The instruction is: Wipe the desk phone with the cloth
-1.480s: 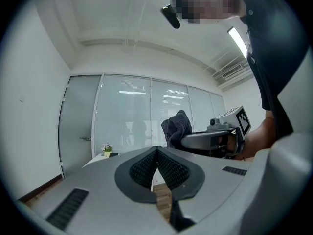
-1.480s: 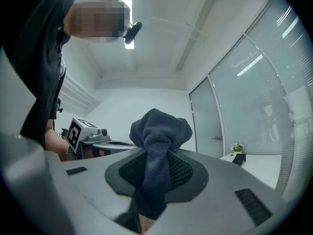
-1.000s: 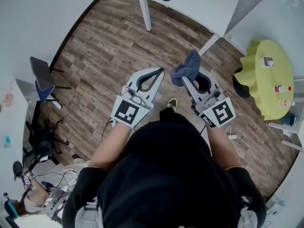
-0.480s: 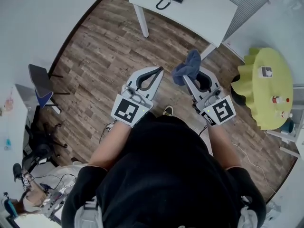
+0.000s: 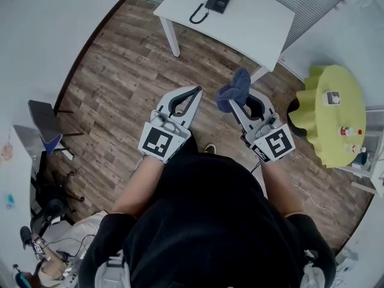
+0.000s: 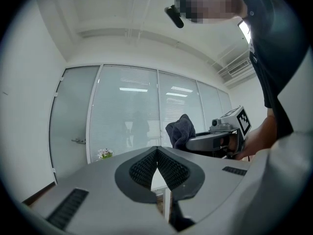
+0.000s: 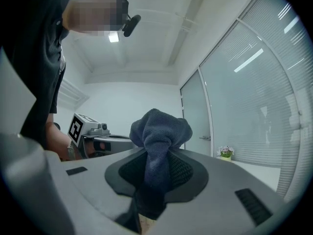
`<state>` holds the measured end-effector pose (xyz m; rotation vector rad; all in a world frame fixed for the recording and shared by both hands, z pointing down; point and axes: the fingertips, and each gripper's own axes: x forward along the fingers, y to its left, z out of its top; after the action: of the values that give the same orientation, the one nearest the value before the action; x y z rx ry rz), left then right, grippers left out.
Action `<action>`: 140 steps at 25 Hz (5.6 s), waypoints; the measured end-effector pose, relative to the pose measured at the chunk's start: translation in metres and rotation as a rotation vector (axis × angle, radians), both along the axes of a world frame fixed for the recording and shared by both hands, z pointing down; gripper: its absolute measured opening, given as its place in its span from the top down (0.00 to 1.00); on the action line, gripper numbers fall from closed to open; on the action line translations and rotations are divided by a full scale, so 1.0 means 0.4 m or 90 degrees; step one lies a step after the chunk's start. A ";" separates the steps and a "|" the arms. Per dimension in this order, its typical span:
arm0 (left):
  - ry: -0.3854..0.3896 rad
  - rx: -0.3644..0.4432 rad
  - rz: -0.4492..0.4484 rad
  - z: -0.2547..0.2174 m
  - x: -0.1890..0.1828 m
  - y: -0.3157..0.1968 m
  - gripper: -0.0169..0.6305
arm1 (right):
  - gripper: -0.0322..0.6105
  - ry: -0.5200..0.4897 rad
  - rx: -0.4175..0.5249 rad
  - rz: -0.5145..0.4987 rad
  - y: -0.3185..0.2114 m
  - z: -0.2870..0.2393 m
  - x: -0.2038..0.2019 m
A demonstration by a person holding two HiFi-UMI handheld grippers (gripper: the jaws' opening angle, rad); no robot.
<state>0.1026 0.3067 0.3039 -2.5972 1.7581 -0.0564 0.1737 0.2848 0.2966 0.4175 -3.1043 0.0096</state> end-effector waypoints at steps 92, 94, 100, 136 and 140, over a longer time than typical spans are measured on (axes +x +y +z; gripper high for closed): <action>-0.068 -0.210 0.212 0.508 -0.478 -1.655 0.96 | 0.79 0.630 0.082 0.083 -1.624 0.703 -0.542; -0.067 -0.216 0.209 0.520 -0.483 -1.667 0.96 | 0.79 0.653 0.099 0.068 -1.639 0.721 -0.550; -0.065 -0.231 0.202 0.548 -0.500 -1.677 0.96 | 0.79 0.699 0.138 0.068 -1.698 0.770 -0.560; -0.058 -0.289 0.187 0.672 -0.492 -1.557 0.96 | 0.79 0.728 0.169 0.034 -1.519 0.894 -0.558; -0.055 -0.298 0.181 0.688 -0.495 -1.538 0.96 | 0.79 0.734 0.175 0.017 -1.481 0.913 -0.560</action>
<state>-0.0952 -0.3085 0.5790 -3.0747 1.4711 -0.6395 -0.0502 -0.3075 0.6618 0.2998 -1.9566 -0.4749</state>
